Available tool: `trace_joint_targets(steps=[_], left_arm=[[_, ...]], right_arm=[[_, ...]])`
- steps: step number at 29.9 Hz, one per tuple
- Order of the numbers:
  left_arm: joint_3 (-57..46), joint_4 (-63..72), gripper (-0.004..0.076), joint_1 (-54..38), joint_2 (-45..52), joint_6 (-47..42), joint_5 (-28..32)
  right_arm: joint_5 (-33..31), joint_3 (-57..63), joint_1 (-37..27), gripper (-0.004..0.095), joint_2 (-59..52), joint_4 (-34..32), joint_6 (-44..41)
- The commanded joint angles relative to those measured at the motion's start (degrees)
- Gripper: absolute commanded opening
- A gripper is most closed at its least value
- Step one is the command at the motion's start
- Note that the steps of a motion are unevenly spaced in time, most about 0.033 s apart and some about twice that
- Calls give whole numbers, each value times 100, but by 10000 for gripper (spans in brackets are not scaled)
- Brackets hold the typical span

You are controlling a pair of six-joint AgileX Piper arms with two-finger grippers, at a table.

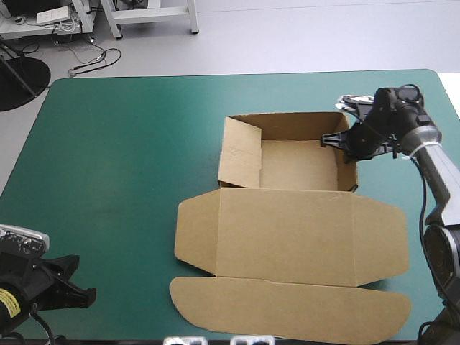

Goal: Fold the box

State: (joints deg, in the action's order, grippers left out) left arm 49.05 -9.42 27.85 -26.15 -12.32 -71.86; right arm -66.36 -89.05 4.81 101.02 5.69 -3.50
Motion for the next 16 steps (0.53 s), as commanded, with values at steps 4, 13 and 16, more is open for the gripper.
trace_joint_targets(steps=[4,13,16], left_arm=[[-367,-88,-10,18,281,-454,-21],[-501,-88,-10,18,326,-454,-33],[-501,-88,-10,18,326,-454,-33]], right_arm=[[-403,-176,-995,-20,-396,-630,276],[-136,-176,-2282,-20,-401,-963,644],[32,-176,-2732,-20,-401,-963,644]])
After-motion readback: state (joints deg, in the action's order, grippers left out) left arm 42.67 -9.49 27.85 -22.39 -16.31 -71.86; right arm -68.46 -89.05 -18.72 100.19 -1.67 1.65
